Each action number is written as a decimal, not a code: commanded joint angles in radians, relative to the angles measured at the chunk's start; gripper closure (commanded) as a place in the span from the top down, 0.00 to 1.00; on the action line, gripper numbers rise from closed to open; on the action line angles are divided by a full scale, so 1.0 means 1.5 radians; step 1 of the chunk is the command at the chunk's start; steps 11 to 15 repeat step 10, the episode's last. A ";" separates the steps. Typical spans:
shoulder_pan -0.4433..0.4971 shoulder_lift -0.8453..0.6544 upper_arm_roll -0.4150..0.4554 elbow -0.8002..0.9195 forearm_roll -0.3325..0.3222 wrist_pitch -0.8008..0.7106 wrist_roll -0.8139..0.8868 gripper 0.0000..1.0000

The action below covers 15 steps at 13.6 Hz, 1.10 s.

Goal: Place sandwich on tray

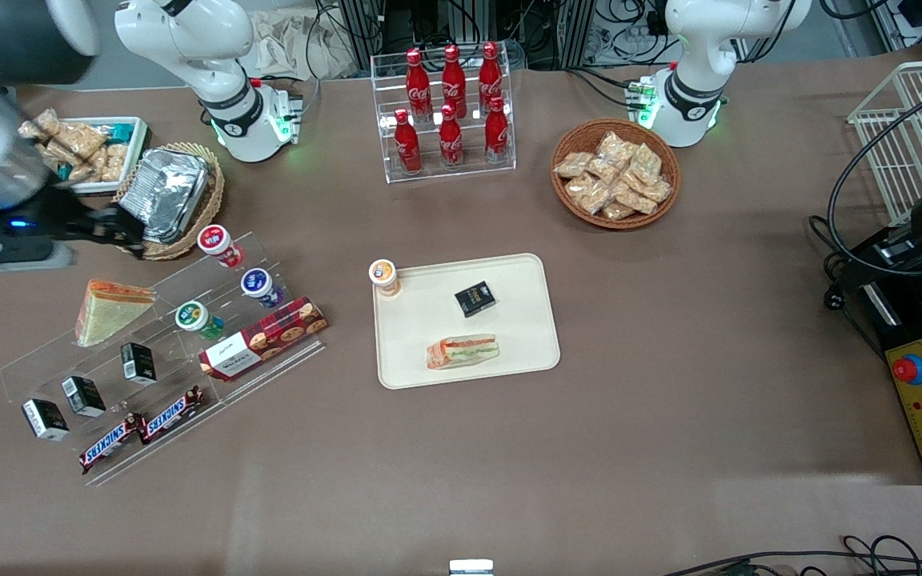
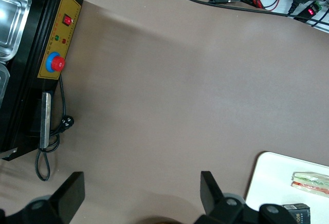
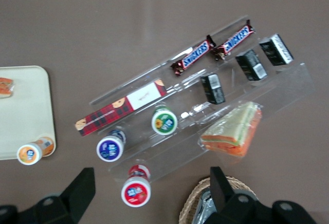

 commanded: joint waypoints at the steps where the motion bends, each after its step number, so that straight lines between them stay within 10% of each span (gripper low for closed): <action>1: 0.005 -0.020 -0.039 -0.013 0.020 -0.024 -0.009 0.99; 15: 0.000 -0.044 -0.128 -0.008 0.051 -0.088 -0.008 0.99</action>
